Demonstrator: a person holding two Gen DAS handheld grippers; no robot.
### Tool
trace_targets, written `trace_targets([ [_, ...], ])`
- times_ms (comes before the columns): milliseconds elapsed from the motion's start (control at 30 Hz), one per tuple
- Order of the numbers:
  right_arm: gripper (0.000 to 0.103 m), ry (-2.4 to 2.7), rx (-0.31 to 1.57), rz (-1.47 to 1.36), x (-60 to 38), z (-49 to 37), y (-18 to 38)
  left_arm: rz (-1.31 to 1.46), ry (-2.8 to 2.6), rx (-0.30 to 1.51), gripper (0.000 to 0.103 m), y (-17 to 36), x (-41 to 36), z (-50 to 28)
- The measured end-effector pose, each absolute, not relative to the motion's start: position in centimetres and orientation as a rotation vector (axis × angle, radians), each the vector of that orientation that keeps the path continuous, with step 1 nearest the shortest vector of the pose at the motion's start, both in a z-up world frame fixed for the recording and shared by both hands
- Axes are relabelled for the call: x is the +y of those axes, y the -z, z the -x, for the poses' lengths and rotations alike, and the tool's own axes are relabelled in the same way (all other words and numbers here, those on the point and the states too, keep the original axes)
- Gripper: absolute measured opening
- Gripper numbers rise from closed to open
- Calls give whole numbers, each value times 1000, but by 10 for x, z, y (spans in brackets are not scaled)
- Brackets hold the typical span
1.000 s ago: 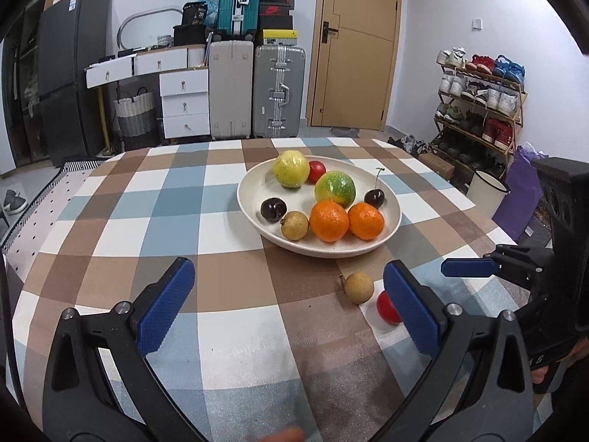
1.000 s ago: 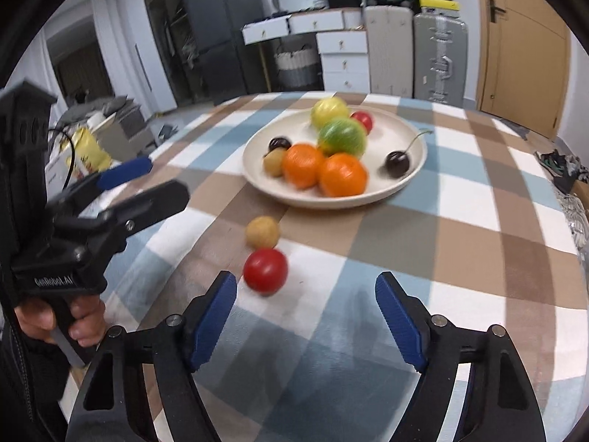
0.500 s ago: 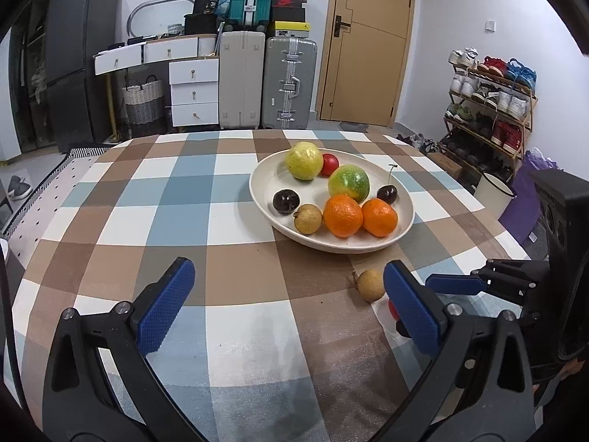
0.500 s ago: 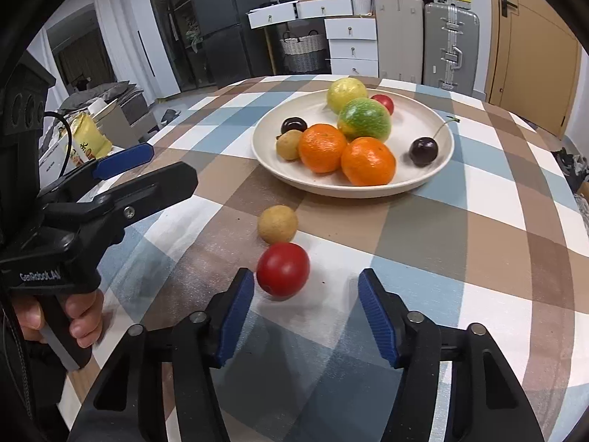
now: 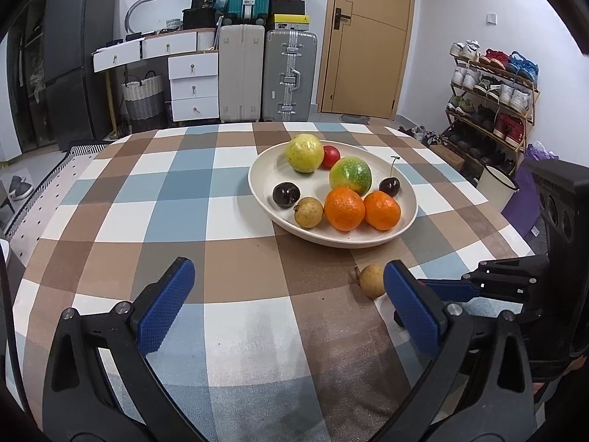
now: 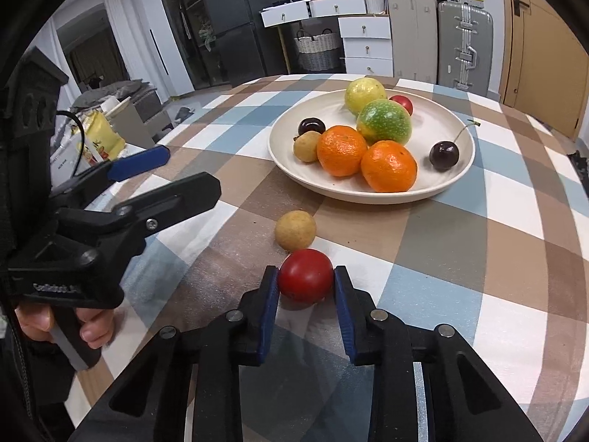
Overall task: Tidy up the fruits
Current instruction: 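Grasp the red tomato with the right gripper while the left gripper grasps the brown fruit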
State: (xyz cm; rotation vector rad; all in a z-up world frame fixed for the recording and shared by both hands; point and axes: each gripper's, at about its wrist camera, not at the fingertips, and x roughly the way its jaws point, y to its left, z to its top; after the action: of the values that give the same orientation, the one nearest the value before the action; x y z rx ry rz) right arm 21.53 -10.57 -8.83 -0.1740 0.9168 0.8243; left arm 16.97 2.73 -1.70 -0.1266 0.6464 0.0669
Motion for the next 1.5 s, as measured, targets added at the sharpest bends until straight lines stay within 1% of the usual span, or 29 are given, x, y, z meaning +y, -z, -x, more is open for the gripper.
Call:
trace_targets([
  [333,30,-829,828,121,-131,-224,70,135,-52,692,102,23,28,-178],
  [600,30,-851,751,25,-156,-232,60,100,19,731,102,27,9,-189],
  [667,30,-837,743,25,-159,-231,58,76,29,769,102,31,2,-197],
  [767,30,-827,732,17,-160,-230,57,51,47,809,92,37,-7,-208],
  [867,30,-816,727,29,-160,-229,57,29,68,824,88,40,-16,-213],
  [933,30,-819,728,15,-161,-229,56,9,88,834,78,42,-22,-216],
  [967,30,-821,730,9,-161,-230,56,4,98,839,75,43,-25,-216],
  [1033,30,-812,728,12,-162,-230,56,-2,130,855,60,45,-30,-218],
  [1067,30,-812,729,11,-162,-231,57,-3,146,864,57,46,-33,-219],
  [1133,30,-807,733,6,-163,-231,57,-5,162,867,45,47,-35,-219],
  [1167,30,-804,734,7,-164,-232,58,-2,168,865,42,47,-35,-218],
  [1233,30,-796,737,9,-164,-231,58,10,194,859,24,46,-35,-215],
  [1267,30,-794,736,8,-164,-231,59,16,206,857,22,46,-35,-215],
  [1500,30,-789,735,1,-165,-231,59,33,227,826,22,41,-32,-209],
])
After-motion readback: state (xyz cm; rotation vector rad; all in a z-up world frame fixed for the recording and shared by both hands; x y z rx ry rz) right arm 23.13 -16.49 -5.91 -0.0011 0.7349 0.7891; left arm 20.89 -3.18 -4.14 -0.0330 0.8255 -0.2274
